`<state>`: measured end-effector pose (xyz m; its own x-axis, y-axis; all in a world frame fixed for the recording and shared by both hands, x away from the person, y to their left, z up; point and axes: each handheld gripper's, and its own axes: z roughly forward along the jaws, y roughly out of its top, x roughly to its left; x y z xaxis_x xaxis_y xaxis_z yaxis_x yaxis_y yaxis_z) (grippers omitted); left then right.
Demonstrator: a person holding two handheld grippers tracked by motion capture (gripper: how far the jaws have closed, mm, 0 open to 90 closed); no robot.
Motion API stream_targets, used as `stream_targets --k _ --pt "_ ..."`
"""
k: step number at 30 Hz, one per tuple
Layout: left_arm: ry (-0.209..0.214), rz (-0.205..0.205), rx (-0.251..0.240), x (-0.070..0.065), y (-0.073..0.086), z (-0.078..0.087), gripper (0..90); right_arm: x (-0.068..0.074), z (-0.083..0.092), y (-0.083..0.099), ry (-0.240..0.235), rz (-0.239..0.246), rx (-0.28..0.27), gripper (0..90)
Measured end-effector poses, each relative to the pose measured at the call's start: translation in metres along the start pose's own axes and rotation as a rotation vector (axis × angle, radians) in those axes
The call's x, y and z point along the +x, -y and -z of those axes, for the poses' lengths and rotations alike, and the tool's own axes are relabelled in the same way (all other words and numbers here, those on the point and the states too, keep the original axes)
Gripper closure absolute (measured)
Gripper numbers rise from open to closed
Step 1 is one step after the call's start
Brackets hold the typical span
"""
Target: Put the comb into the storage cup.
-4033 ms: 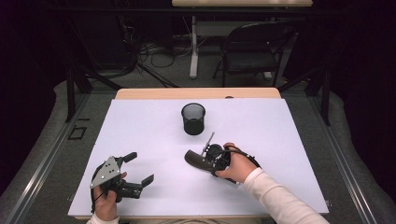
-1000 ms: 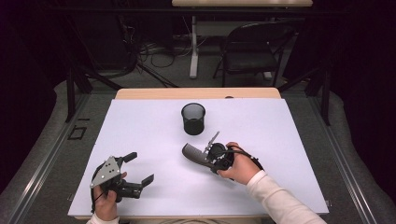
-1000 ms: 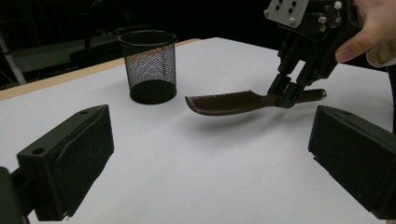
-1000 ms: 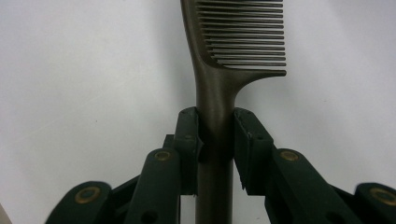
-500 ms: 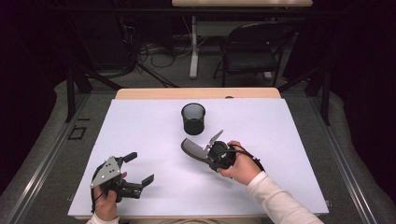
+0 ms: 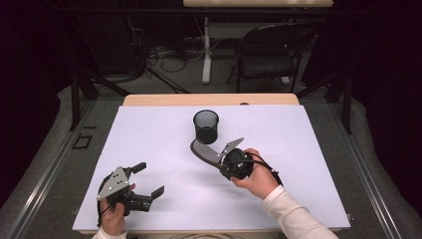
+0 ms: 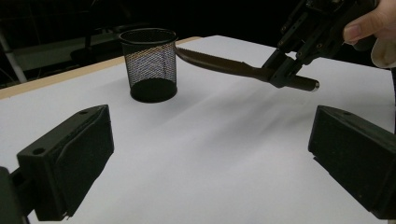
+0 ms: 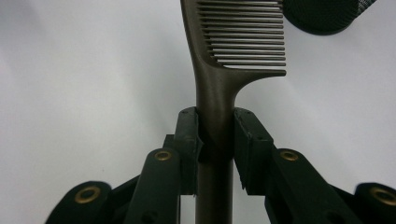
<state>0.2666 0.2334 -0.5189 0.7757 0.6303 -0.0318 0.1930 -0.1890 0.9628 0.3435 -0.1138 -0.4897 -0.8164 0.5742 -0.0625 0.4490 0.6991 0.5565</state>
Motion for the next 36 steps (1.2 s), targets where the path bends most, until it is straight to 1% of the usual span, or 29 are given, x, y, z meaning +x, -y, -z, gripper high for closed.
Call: stream_targets --k 2,6,9,11,13,19,22,25,27,30,32,35,36 --pt "-0.003 -0.001 0.002 0.0 0.0 0.0 0.5 -0.001 0.001 -0.001 -0.007 -0.013 -0.013 72.8" --pt "-0.002 0.0 0.002 0.0 0.0 0.0 0.5 -0.003 0.004 -0.002 -0.005 -0.031 -0.052 72.8" --pt "-0.005 0.003 0.003 0.0 0.0 0.0 0.5 -0.005 0.007 -0.003 0.003 -0.035 -0.083 72.8" --pt "-0.007 0.003 0.004 0.0 0.0 0.0 0.5 -0.006 0.008 -0.003 0.01 -0.046 -0.089 72.8" --pt "-0.007 0.003 0.004 0.0 0.0 0.0 0.5 -0.008 0.009 -0.004 0.014 -0.046 -0.1 72.8" --pt "-0.008 0.005 0.005 0.0 0.0 -0.001 0.5 -0.011 0.013 -0.005 0.023 -0.065 -0.137 72.8" --pt "-0.013 0.005 0.009 0.0 0.0 -0.001 0.5 -0.012 0.015 -0.008 0.037 -0.069 -0.157 72.8" --pt "-0.012 0.007 0.008 0.0 0.0 -0.001 0.5 -0.013 0.018 -0.012 0.034 -0.078 -0.181 72.8" --pt "-0.013 0.006 0.011 0.001 0.0 -0.001 0.5 -0.013 0.02 -0.015 0.041 -0.081 -0.195 72.8" --pt "-0.018 0.007 0.01 0.001 0.0 -0.001 0.5 -0.014 0.022 -0.018 0.056 -0.091 -0.212 72.7" --pt "-0.019 0.011 0.009 0.001 0.001 -0.001 0.5 -0.014 0.022 -0.018 0.052 -0.093 -0.228 72.8" --pt "-0.022 0.012 0.01 0.002 0.001 -0.002 0.5 -0.013 0.022 -0.017 0.061 -0.093 -0.245 72.8" --pt "-0.036 0.012 0.011 0.001 0.001 -0.002 0.5 -0.013 0.021 -0.016 0.062 -0.089 -0.249 72.8"
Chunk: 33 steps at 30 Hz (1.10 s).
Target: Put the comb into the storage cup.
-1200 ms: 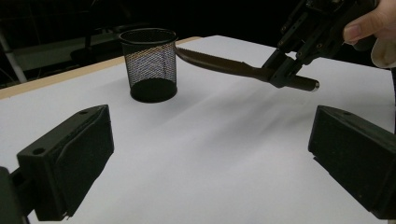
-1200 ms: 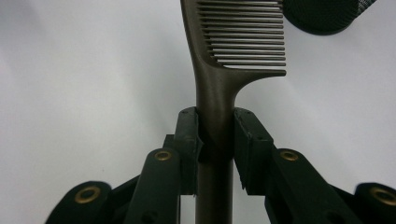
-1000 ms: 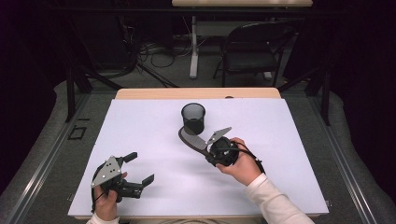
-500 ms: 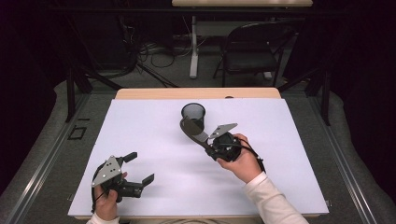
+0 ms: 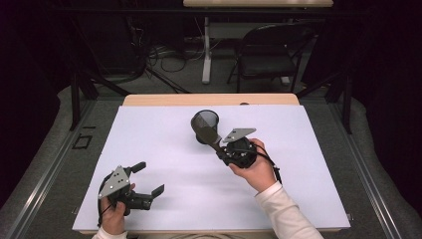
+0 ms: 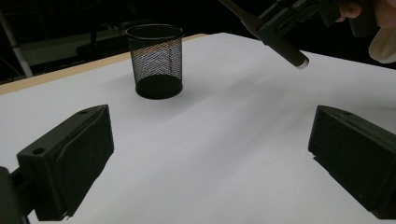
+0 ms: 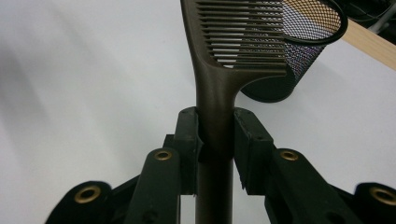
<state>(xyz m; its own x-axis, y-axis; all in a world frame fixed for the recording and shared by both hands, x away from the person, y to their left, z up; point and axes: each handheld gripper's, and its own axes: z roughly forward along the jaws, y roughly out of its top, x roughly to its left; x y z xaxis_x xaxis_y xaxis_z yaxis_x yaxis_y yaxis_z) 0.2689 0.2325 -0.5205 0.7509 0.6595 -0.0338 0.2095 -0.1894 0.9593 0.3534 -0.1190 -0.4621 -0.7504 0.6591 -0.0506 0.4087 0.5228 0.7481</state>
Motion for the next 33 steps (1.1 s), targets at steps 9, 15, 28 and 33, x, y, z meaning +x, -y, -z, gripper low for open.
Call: stream_targets --k 9,15,28,33 --pt "0.006 0.014 -0.007 0.001 0.0 -0.002 0.5 0.004 -0.005 0.009 0.026 0.028 -0.068 72.8" --pt "0.004 0.022 -0.006 0.001 0.0 -0.004 0.5 0.007 -0.006 0.012 0.001 0.015 -0.11 72.8" --pt "0.006 0.05 0.005 0.001 0.0 -0.007 0.5 0.008 -0.004 0.017 0.007 0.003 -0.164 72.8" --pt "0.026 0.067 0.005 0.003 0.001 -0.009 0.5 0.008 -0.004 0.018 0.015 -0.001 -0.179 72.8"
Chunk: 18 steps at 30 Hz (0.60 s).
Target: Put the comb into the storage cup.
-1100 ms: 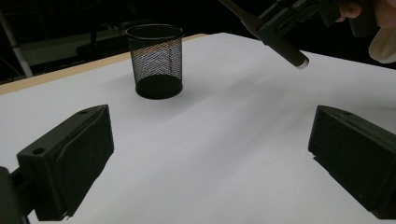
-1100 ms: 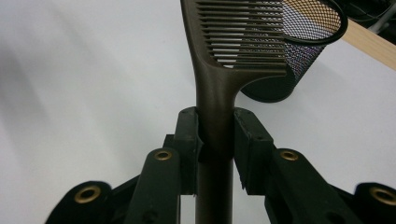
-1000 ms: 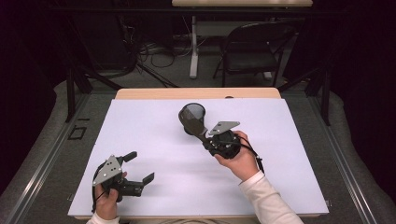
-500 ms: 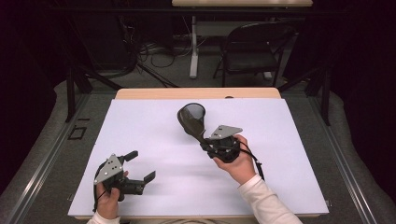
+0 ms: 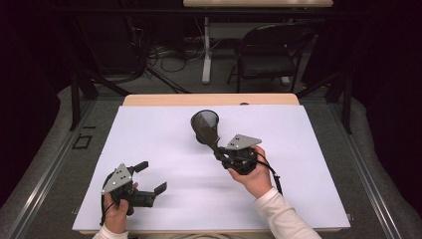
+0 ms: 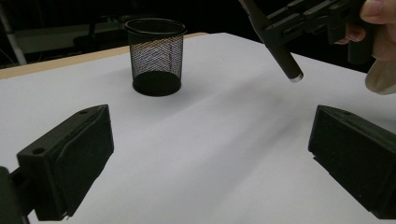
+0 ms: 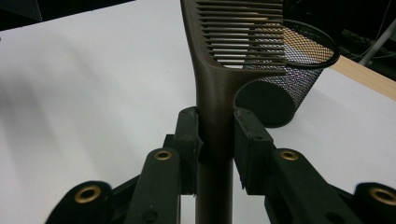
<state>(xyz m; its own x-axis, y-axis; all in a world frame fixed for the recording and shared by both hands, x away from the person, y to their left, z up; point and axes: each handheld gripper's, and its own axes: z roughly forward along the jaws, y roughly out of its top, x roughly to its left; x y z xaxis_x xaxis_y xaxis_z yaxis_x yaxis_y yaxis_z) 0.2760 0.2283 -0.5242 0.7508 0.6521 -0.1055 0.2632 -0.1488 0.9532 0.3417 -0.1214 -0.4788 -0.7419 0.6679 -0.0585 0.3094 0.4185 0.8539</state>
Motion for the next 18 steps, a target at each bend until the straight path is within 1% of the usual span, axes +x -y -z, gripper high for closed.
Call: stream_targets --k 2,3,5,6,8,9,11,12,14,18 --pt "-0.009 0.011 -0.003 0.0001 0.0 0.0001 0.5 0.0 0.0004 0.0003 0.002 -0.004 -0.003 72.8" --pt "0.006 0.019 -0.001 0.0009 -0.0001 0.0004 0.5 0.0 0.0003 0.0006 0.005 -0.005 -0.006 72.9" --pt "0.003 0.032 -0.005 0.0012 0.0002 0.0001 0.5 -0.0001 0.0007 0.0008 0.005 -0.005 -0.007 72.8" --pt "0.009 0.04 -0.008 0.0015 0.0004 -0.0002 0.5 0.0001 0.0009 0.0009 0.006 -0.004 -0.008 72.9" --pt "0.003 0.044 -0.014 0.0019 0.0004 -0.0003 0.5 0.0002 0.0012 0.001 0.011 -0.001 -0.016 72.8" --pt "0.006 0.056 -0.017 0.0023 0.0003 -0.0008 0.5 0.0002 0.0015 0.0009 0.011 0.0 -0.016 72.8" --pt "-0.004 0.072 -0.018 0.0021 0.0003 -0.002 0.5 0.0004 0.0018 0.0009 0.014 0.0 -0.019 72.8" --pt "-0.001 0.074 -0.014 0.0024 0.0003 -0.0025 0.5 0.0006 0.0021 0.0009 0.015 0.0 -0.021 72.8" --pt "-0.017 0.075 -0.013 0.0022 0.0004 -0.003 0.5 0.0005 0.0026 0.0008 0.018 0.005 -0.025 72.8" --pt "-0.018 0.086 -0.015 0.0031 0.0005 -0.0028 0.5 0.0007 0.0044 0.0006 0.031 0.007 -0.039 72.8"
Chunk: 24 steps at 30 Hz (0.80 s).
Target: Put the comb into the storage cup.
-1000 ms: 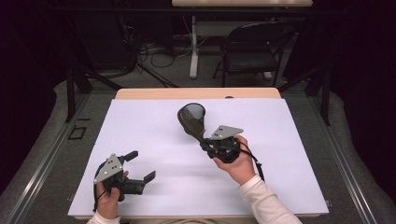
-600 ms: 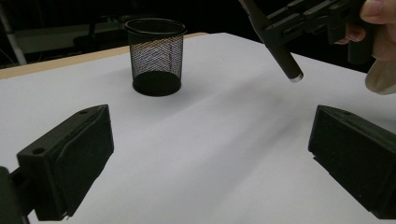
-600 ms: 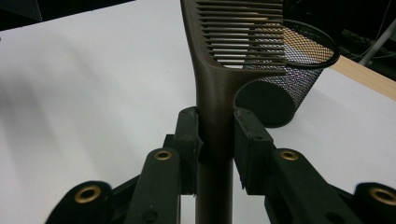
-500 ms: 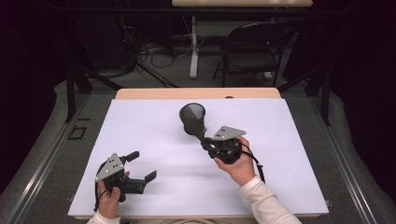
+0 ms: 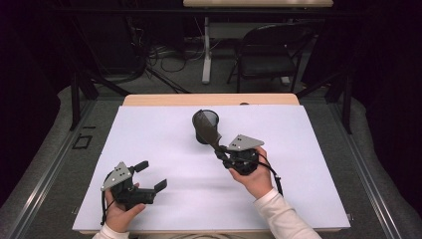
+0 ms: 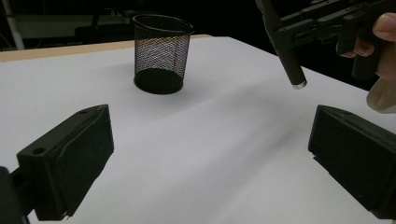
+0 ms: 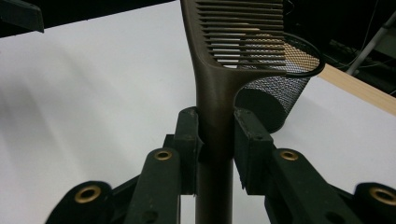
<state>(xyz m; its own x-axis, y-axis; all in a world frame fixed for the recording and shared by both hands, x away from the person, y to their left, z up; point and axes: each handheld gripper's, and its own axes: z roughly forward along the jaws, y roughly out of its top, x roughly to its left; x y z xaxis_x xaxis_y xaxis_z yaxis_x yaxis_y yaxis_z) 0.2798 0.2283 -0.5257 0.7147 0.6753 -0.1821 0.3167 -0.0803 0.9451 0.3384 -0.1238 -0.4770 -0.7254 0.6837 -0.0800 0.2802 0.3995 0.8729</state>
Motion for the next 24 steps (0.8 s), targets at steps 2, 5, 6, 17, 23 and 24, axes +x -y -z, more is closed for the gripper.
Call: stream_targets --k 2,5,6,17,23,24 --pt "-0.004 0.003 -0.002 0.0 0.0 0.0 0.5 0.0 0.0 0.0 0.003 0.0 -0.003 72.8" --pt "-0.003 0.008 0.001 0.0 0.0 0.0 0.6 0.0 0.001 0.0 0.006 0.002 -0.006 72.8" --pt "0.002 0.011 0.003 0.0 0.0 0.0 0.6 0.0 0.001 0.0 0.008 0.005 -0.009 72.8" --pt "0.015 0.05 0.002 0.001 -0.004 0.002 1.5 0.0 0.003 0.001 0.032 0.008 -0.042 72.8" --pt "-0.001 0.05 0.01 0.001 -0.009 0.001 6.1 0.0 0.005 0.0 0.036 0.009 -0.052 72.8" --pt "0.001 0.056 0.01 0.001 -0.011 0.001 6.1 0.0 0.005 0.0 0.039 0.007 -0.055 72.8"
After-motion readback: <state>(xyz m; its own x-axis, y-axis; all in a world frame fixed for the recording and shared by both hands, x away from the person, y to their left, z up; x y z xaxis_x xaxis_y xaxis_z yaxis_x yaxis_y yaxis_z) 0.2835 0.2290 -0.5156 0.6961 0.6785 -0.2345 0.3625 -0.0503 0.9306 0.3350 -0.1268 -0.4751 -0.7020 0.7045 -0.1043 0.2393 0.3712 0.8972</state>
